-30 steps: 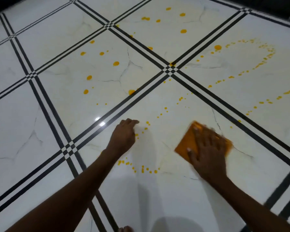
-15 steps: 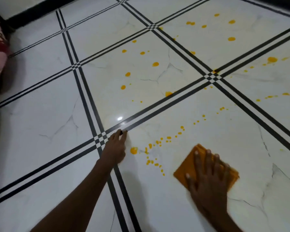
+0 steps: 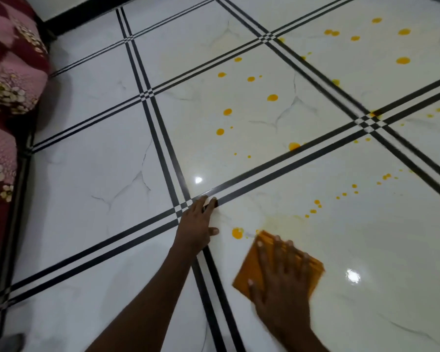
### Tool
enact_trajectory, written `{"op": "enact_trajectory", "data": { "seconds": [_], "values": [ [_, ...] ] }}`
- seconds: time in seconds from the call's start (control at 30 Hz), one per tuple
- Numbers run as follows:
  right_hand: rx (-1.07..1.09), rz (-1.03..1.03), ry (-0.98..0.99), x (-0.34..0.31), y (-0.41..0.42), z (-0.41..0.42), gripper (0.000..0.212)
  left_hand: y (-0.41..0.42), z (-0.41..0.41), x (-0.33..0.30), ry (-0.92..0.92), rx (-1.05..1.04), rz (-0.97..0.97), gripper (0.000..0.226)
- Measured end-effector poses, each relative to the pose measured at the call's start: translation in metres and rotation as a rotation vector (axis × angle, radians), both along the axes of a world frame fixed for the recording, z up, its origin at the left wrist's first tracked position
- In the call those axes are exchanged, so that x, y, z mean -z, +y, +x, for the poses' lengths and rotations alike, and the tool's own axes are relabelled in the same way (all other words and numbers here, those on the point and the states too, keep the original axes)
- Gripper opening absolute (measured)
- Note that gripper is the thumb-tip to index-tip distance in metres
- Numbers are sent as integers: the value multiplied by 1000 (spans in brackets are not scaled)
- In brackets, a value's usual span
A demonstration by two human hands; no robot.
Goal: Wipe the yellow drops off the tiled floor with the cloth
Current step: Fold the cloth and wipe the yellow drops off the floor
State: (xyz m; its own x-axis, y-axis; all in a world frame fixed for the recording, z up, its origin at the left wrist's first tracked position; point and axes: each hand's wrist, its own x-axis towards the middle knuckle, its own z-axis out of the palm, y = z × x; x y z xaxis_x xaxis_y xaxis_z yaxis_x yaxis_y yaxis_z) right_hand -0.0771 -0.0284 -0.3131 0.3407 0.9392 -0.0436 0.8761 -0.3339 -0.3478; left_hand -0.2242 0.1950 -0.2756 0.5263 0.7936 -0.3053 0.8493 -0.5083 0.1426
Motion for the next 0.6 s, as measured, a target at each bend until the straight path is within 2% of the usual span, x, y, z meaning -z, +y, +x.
{"op": "enact_trajectory", "data": {
  "seconds": [0.07,0.13,0.23,0.33,0.4,0.5,0.6],
  "values": [
    [-181,44,2,6,41,-9,89,1,-5,0,-2,-27,-16,90],
    [-239,12,-27,9,81,11,84,0,-18,4,-6,-75,7,93],
    [-91,-16,-93,10,80,49,81,-6,-34,11,18,-60,71,93],
    [19,13,-59,-3,41,22,86,-6,-36,13,25,-77,78,93],
    [-120,-6,-35,-2,49,-2,88,-2,-35,15,13,-80,43,93],
    [-313,1,-64,6,123,7,85,3,-41,17,12,-56,13,94],
    [-115,-23,-118,7,154,65,81,8,-45,12,32,-40,32,91]
  ]
}}
